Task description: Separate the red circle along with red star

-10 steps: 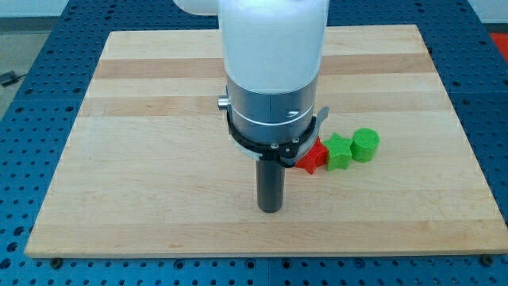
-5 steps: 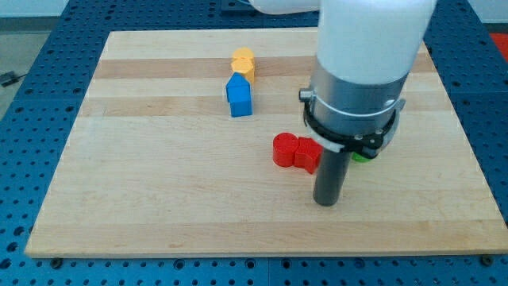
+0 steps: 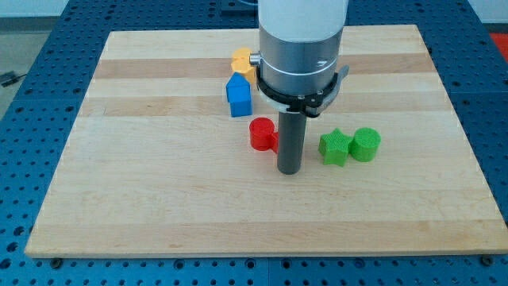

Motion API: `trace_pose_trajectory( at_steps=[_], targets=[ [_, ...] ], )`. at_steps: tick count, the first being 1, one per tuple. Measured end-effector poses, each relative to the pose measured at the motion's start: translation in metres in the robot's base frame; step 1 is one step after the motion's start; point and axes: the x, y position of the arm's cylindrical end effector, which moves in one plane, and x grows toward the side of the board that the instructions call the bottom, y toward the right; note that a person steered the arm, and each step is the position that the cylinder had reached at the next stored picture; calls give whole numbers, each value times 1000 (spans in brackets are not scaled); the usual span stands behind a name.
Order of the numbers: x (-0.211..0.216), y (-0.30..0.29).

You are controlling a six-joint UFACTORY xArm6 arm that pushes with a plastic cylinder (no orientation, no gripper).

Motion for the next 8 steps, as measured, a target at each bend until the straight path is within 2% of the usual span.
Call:
trace_pose_trajectory(
  at_steps=[2,5,8],
  targets=[
    [-1,42],
    [-31,-11],
    [-51,-8]
  ],
)
